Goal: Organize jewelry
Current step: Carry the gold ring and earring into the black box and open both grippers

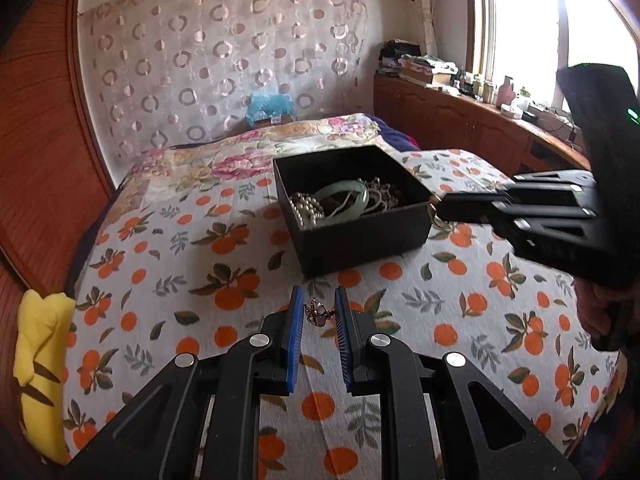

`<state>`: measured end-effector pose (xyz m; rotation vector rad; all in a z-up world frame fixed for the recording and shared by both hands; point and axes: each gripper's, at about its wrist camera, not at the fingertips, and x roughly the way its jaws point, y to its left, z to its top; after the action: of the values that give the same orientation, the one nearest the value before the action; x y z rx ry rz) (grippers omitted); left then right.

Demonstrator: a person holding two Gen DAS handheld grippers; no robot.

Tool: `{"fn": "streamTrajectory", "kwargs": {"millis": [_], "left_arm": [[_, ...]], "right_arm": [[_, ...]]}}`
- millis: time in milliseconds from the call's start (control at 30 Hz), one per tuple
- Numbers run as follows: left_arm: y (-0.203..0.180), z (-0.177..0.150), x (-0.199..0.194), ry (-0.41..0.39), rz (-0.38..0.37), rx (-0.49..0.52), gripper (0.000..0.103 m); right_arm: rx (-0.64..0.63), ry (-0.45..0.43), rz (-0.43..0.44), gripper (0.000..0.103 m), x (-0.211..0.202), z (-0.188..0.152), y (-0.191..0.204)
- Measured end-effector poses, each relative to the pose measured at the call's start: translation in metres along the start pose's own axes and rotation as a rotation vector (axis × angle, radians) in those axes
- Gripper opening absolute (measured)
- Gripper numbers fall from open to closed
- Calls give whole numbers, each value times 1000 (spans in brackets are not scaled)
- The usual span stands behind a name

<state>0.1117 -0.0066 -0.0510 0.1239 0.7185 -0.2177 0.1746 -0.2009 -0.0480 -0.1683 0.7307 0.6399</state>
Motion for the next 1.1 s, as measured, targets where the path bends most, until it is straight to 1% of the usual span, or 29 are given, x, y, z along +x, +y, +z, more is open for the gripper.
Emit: {"fn": "streamTrajectory", "kwargs": {"millis": [200,300,500,633,767,867,1100], "left_arm": [[4,20,9,-15,-7,2,15],[7,33,17,-19,1,3,15],[10,51,30,-20,7,-5,15],[8,60,37,-24,11,-3,15],[5,67,48,-13,11,1,15],[1,73,59,-1,10,2,15],[-8,88,82,18,12,1,15]], "right_arm": [[17,-26,-25,6,16,28,-19],[29,-21,-34,6,27,38,-26],[72,-24,-27,6,42,54,-43],[69,-32,-24,7,48,62,-47],[78,-28,-20,7,49,62,-50],[92,-42,-15,7,43,56,-54],[109,-54,-67,7,21,35,-69]]}}
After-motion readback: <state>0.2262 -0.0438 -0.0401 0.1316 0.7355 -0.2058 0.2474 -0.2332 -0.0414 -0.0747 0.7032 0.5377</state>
